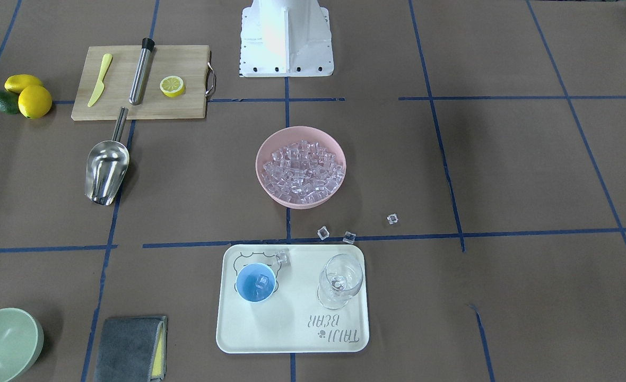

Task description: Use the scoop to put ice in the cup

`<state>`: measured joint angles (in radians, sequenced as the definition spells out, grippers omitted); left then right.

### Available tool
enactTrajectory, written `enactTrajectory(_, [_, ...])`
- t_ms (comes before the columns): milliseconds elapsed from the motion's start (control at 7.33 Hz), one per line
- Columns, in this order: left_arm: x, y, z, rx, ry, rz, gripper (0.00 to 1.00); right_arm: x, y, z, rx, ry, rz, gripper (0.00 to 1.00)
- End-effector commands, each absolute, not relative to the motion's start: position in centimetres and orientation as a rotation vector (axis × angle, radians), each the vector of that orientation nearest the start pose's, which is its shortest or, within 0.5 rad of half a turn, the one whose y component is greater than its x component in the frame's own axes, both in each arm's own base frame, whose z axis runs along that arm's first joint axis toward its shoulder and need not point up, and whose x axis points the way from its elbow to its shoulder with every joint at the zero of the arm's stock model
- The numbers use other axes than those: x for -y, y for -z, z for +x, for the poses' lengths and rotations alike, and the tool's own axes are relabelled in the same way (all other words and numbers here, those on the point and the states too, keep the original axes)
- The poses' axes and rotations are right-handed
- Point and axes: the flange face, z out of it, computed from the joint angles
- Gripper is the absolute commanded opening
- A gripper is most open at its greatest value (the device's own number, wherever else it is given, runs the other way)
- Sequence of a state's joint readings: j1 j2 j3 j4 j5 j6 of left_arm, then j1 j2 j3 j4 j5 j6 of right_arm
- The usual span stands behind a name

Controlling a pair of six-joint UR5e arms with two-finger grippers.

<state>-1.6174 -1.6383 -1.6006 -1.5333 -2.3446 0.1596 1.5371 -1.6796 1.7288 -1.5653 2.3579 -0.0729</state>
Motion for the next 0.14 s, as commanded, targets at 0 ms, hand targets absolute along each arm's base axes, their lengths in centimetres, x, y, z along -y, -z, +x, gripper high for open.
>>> enactTrajectory(0, [52.02,-61.23,-8.7,-0.763,-0.134,0.138,1.0,45.01,-63.11,4.76,0.786,0.123,0.067,1.0])
